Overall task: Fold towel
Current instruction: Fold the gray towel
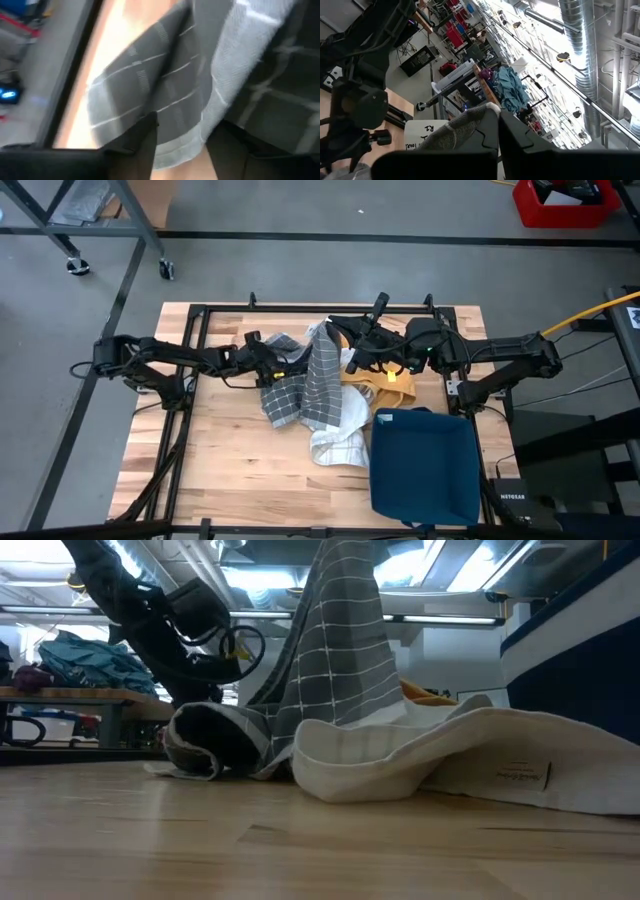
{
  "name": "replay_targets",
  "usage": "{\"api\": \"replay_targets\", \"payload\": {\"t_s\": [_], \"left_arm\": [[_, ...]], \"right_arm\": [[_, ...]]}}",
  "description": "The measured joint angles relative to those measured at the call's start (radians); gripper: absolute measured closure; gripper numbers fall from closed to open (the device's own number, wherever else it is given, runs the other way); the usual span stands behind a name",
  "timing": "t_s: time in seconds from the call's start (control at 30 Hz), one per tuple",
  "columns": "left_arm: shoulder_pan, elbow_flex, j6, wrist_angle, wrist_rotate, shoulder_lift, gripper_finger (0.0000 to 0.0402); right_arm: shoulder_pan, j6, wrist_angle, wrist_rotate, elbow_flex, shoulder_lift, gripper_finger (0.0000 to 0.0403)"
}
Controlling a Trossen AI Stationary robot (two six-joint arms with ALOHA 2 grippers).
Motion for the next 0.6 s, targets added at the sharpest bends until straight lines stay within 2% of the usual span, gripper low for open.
{"api": "replay_targets", "payload": {"t_s": [0.2, 0.37, 0.47, 0.6], "left_arm": [[-0.005, 0.000, -0.009, -0.001, -0.032, -0.044, 0.0385], [-0.010, 0.000, -0.031, -0.002, -0.047, -0.134, 0.0397], [-0.010, 0.000, -0.028, -0.004, -0.053, -0.225, 0.0398], [-0.007, 0.000, -0.002, -0.006, -0.079, -0.363, 0.0400]], "right_arm": [[0.000, 0.000, 0.016, 0.014, 0.000, 0.000, 0.0402], [0.000, 0.000, 0.071, 0.068, 0.001, 0.000, 0.0402], [0.000, -0.003, 0.075, 0.117, 0.027, 0.002, 0.0402], [0.000, -0.003, 0.097, 0.124, 0.067, 0.002, 0.0402]]}}
